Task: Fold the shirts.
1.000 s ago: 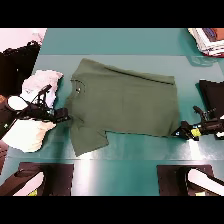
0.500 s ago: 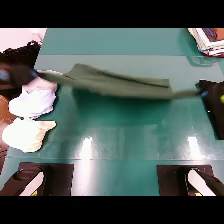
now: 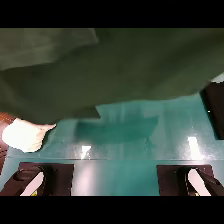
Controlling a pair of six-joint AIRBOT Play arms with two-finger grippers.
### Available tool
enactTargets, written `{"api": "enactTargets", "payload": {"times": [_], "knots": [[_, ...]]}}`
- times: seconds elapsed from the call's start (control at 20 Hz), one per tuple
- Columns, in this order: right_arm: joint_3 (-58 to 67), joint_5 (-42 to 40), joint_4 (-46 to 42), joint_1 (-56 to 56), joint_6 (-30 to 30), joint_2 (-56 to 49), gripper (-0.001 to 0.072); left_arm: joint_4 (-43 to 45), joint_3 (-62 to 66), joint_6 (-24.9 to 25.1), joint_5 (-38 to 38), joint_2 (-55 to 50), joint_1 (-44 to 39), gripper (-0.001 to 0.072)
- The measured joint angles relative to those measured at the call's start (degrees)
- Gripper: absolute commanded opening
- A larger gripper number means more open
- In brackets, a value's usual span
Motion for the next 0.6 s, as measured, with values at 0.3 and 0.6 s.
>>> {"api": "enactTargets", "payload": {"times": [0.3,0.6], "knots": [[5.4,8.7,0.2,-3.0,3.4,-7.7,0.0019,-1.0,-6.7,-1.1,-0.3,-2.6,0.0,0.0021],[-7.3,14.6,-2.0,0.1,4.1,-21.7,0.0019,-2.1,-25.8,0.3,-3.8,-14.1,0.0,0.0022]]}}
